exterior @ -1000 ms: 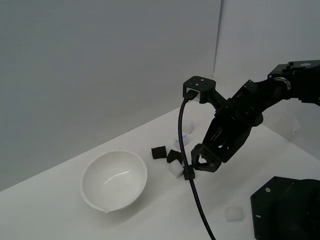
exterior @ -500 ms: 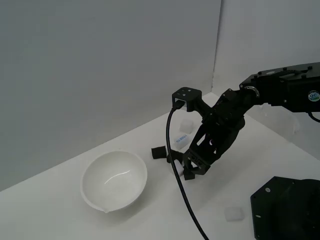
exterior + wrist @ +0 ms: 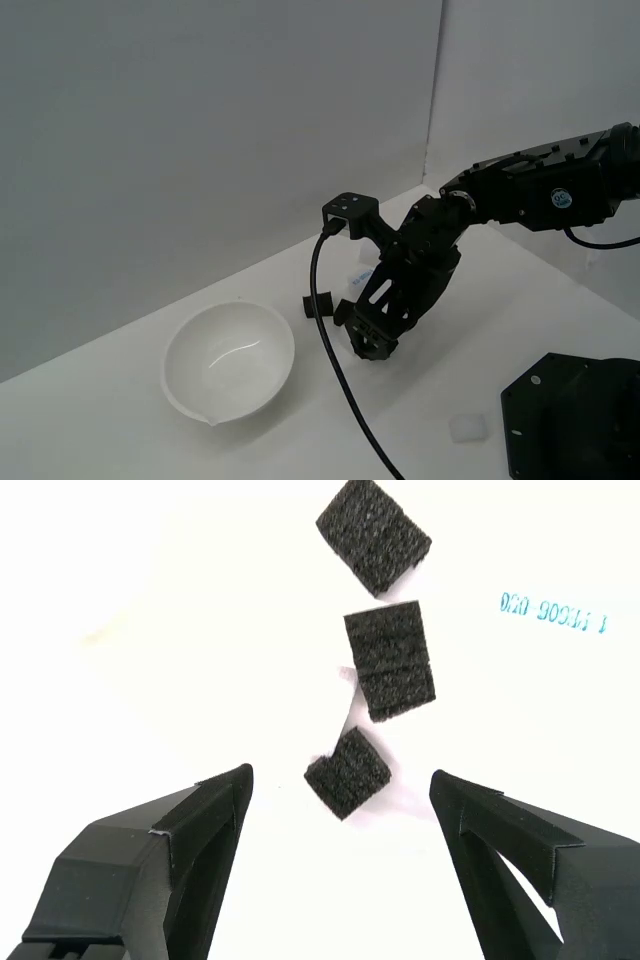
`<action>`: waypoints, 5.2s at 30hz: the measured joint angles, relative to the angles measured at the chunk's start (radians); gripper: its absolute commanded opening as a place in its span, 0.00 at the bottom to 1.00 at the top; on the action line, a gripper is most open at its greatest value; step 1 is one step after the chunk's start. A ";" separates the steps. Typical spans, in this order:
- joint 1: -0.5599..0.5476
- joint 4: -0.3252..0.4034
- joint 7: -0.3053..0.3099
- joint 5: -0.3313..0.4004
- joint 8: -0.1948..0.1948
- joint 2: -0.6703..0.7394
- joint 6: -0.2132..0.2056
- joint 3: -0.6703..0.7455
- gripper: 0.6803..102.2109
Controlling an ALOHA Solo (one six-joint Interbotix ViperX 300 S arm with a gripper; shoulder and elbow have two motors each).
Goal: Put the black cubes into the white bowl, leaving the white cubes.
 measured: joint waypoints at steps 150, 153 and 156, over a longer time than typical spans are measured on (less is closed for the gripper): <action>0.084 -0.143 0.006 -0.140 0.187 -0.149 -0.146 -0.147 0.81; 0.084 -0.141 -0.003 -0.138 0.187 -0.163 -0.146 -0.161 0.81; 0.084 -0.141 -0.018 -0.138 0.187 -0.164 -0.146 -0.166 0.81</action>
